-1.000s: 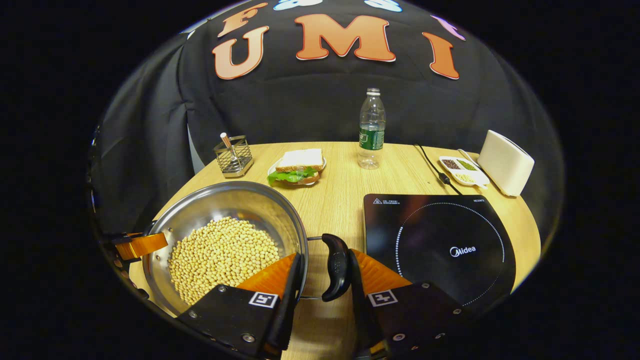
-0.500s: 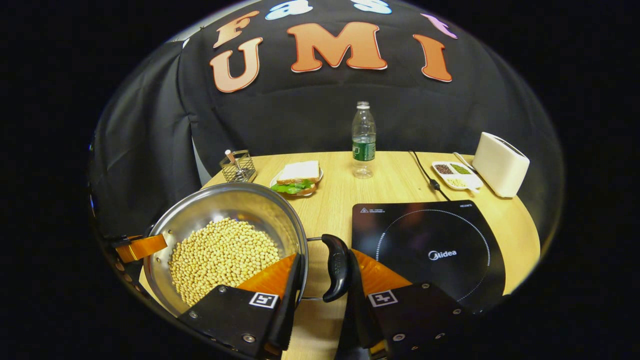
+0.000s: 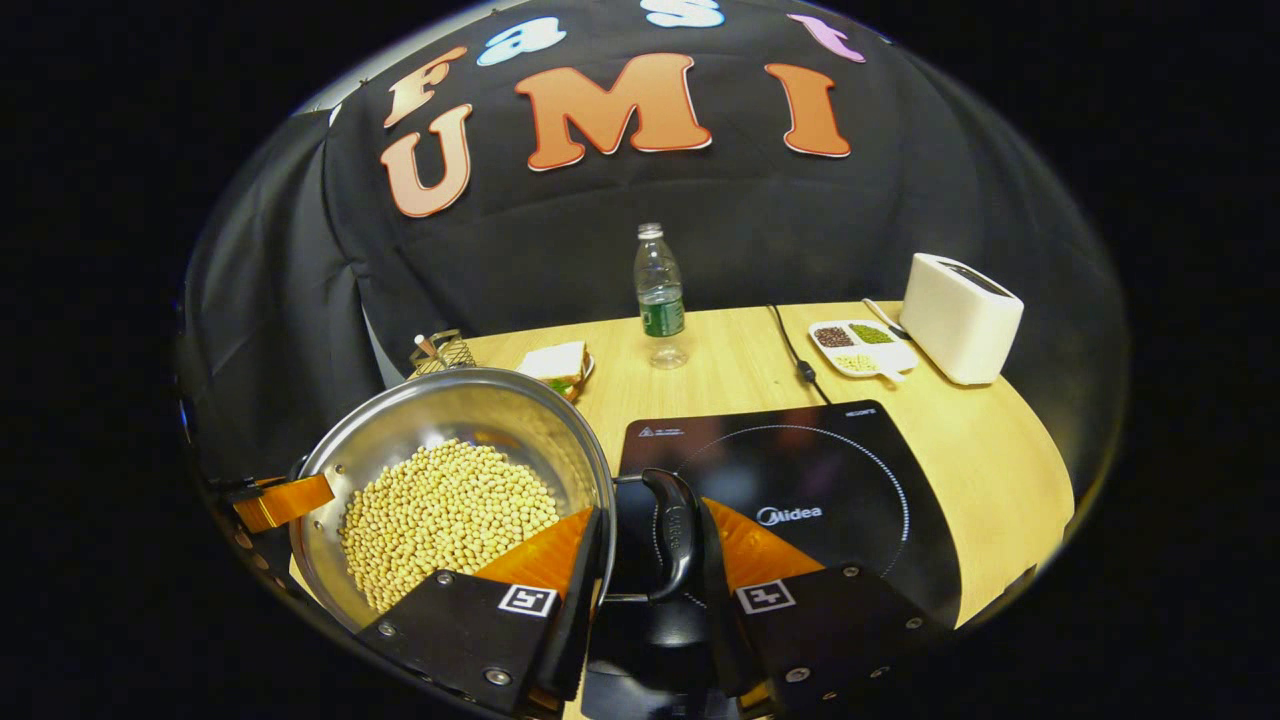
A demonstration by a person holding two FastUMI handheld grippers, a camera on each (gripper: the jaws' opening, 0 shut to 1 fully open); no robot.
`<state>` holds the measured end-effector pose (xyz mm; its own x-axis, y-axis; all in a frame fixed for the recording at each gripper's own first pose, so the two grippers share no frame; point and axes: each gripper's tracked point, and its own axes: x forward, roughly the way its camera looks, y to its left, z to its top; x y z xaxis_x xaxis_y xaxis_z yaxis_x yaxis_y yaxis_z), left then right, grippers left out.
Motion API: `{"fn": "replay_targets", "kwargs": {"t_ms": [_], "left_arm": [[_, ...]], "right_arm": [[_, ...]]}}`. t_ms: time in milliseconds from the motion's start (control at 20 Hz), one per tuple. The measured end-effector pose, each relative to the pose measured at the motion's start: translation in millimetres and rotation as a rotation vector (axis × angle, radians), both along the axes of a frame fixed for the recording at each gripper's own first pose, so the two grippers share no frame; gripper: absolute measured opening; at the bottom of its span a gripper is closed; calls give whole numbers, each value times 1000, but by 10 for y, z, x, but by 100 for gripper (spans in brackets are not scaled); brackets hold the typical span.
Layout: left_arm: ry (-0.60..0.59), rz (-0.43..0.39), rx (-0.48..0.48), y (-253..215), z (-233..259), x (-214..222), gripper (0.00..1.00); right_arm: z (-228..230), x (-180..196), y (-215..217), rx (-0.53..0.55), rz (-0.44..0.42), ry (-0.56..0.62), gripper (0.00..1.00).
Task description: First push the handle of the pot to place it horizontally, then grasp the pot with both hands and set it on the induction cooktop.
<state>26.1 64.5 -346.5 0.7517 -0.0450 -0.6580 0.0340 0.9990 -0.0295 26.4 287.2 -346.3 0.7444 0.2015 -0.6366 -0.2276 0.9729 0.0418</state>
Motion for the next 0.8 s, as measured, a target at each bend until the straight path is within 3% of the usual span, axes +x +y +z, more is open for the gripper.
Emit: {"fn": "replay_targets", "kwargs": {"t_ms": [100,150,800], "left_arm": [[12,-17,3,-165,-8,5,49],[11,-25,5,-237,12,13,49],[38,-140,1,-1327,2,28,49]], "right_arm": [[44,-9,-146,2,-14,0,46],[59,3,-228,5,-22,0,51],[198,109,-1233,15,-122,-11,51]]}}
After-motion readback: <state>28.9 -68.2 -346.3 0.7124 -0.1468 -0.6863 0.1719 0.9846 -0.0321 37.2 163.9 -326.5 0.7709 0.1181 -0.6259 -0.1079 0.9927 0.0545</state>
